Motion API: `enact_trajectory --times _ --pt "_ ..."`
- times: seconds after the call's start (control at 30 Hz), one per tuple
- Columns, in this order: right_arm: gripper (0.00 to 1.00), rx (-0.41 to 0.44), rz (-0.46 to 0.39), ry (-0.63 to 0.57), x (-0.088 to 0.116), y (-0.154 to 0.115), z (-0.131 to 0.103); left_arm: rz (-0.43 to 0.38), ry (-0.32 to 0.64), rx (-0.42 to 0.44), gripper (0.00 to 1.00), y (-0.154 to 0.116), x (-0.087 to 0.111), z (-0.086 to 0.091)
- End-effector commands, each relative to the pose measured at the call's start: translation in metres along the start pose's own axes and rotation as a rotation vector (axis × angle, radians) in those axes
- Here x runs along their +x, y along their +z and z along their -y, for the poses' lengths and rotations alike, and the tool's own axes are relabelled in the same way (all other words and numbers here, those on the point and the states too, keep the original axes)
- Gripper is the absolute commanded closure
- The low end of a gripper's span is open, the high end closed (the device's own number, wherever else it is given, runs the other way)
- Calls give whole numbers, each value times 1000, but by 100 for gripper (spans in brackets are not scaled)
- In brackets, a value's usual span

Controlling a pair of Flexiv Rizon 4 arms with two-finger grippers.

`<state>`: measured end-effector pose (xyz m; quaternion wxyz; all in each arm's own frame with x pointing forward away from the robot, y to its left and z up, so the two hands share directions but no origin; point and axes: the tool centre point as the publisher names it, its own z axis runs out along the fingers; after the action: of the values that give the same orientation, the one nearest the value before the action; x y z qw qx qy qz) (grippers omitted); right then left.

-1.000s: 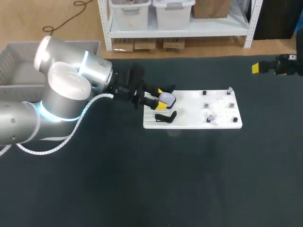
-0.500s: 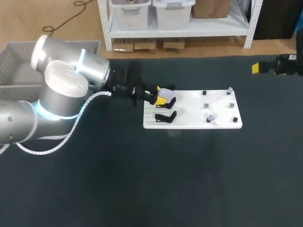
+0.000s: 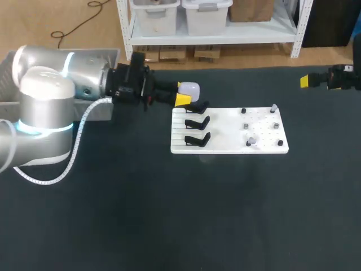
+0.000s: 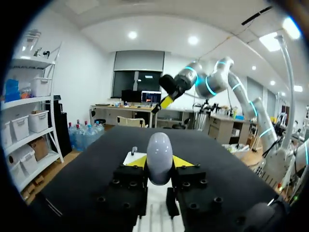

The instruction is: Pick up each earbud case from the left stands, insert the matching earbuds, close the lid, and place the case in the box.

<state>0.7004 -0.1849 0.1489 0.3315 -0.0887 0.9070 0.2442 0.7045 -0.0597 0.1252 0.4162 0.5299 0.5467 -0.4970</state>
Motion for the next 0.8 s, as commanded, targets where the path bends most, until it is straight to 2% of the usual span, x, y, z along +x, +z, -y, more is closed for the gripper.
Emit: enact_trajectory --times 0.03,0.17,0.8 --pt "0 2 0 0 0 0 0 50 6 -37 100 -9 -10 17" --pt "0 2 0 0 0 0 0 88 21 -42 100 -15 -26 24" --pt "0 2 0 0 0 0 0 88 21 -42 100 -15 -26 24"
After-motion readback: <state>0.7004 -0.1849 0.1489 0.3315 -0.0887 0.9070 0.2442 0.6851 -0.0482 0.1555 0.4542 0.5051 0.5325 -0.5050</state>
